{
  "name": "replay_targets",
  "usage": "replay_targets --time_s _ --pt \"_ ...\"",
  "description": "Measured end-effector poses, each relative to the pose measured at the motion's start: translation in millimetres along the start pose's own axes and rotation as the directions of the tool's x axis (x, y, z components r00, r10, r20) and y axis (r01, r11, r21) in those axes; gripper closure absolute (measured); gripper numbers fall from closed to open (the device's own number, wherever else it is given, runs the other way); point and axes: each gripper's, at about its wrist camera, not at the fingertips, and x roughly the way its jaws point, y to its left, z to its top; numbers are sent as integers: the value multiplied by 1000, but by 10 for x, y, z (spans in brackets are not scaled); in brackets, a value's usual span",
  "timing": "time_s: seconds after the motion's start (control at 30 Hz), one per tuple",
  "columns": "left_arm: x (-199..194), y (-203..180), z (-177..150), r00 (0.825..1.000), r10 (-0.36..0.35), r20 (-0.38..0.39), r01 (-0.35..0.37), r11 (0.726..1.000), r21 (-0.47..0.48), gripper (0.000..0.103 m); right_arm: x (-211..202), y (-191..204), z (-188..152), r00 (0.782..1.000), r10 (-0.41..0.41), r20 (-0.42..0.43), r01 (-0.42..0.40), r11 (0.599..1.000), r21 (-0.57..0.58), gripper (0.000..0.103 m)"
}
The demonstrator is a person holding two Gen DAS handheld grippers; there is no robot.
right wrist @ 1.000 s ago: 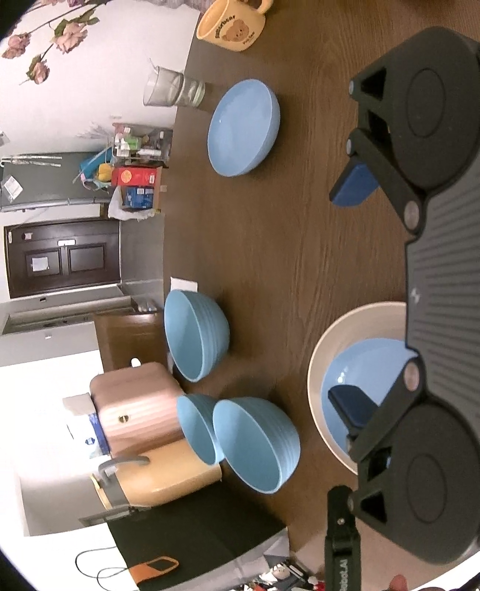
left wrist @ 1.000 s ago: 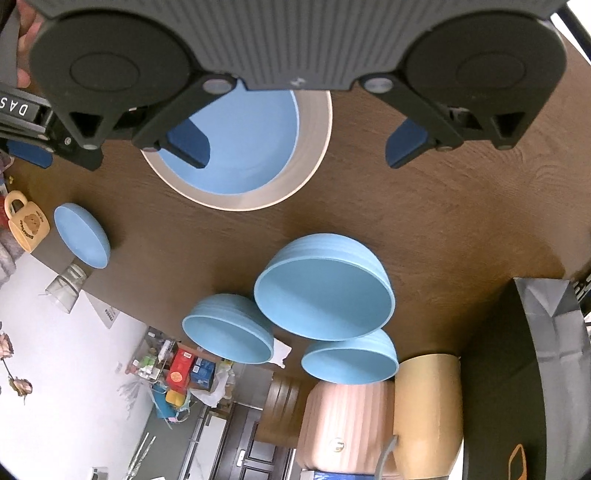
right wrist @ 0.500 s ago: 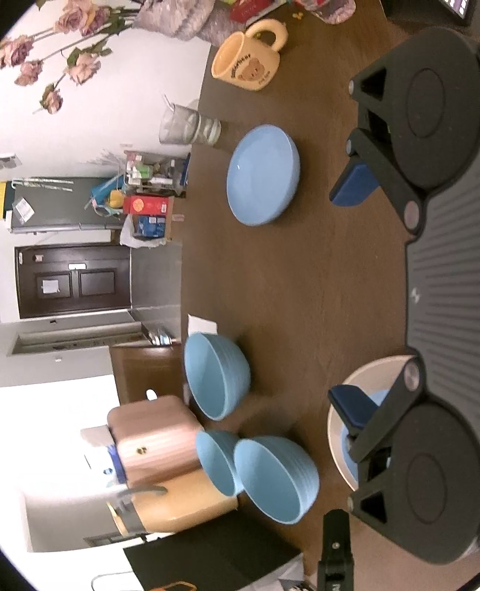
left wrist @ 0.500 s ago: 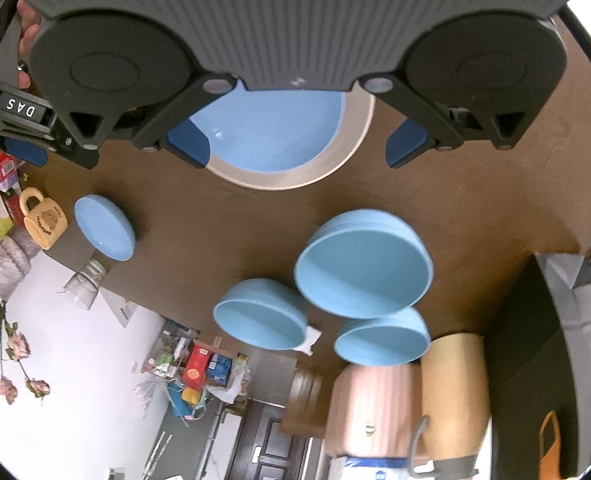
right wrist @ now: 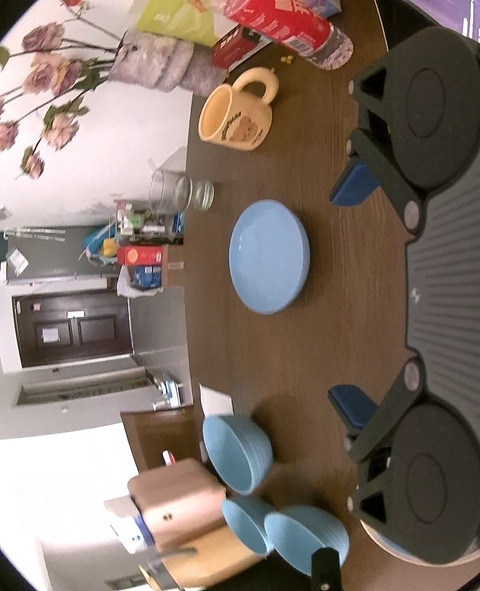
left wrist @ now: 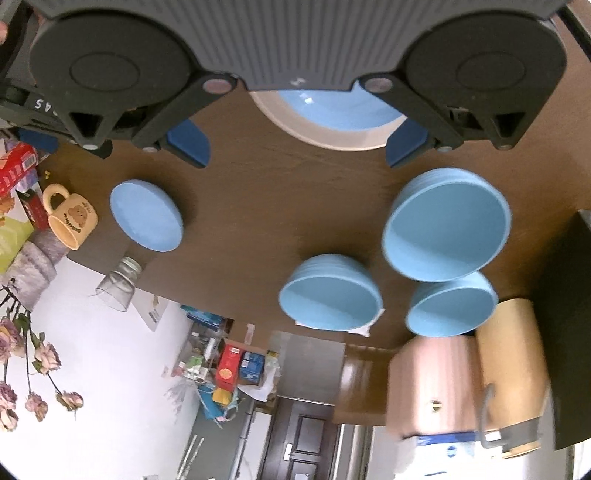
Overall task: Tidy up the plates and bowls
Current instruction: 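Move both grippers toward the second light-blue plate beside the mug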
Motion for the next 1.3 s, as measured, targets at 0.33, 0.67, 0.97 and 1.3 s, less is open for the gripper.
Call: replay_targets --time_s 0.33,0.67,0.97,1.3 --pt "333 -520 293 1000 -4 -26 4 1000 6 0 316 -358 158 997 -74 -19 74 997 29 0" --pt "760 -1007 497 999 6 -51 -4 999 33 0 663 -631 401 993 -116 -23 118 989 85 0" --pt "1075 -1154 708 997 53 -62 -50 998 40 0 963 -753 630 988 -153 -31 155 983 99 0" --pt "1494 -1275 803 993 82 -86 -79 996 38 0 1314 -849 741 989 -138 -47 142 985 100 1"
